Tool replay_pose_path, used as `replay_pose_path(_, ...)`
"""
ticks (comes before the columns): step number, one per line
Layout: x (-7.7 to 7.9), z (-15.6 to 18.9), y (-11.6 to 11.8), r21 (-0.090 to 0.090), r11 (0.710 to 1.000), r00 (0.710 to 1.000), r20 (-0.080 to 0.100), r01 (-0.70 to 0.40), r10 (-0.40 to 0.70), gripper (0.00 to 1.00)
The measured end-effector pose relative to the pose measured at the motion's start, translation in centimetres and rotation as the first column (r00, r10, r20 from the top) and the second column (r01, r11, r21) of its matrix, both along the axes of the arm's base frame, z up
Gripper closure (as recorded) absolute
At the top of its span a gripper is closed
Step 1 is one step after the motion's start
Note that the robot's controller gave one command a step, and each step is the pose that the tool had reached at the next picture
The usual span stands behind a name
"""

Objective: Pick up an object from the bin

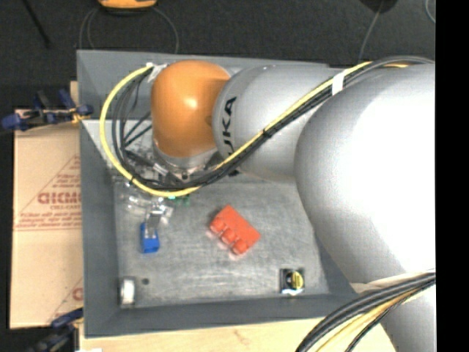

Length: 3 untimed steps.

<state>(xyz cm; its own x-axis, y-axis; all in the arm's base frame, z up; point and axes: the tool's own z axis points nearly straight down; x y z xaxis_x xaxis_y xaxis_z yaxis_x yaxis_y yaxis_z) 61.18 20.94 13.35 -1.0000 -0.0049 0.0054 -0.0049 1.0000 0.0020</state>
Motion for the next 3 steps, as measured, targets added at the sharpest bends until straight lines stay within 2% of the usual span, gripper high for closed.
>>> replay_pose_path(1, -3.0, -1.9, 2.6, 0.017, 0.968, 0.968, 0.030, 0.249, -0.250, 0.00)
replay_pose_path(2, -8.2, -4.7, 1.2, -0.003, 0.931, 0.931, 0.005, -0.364, 0.364, 0.00)
replay_pose_path(3, -8.2, -4.6, 1.4, 0.001, 0.933, 0.933, 0.007, -0.361, 0.361, 1.00)
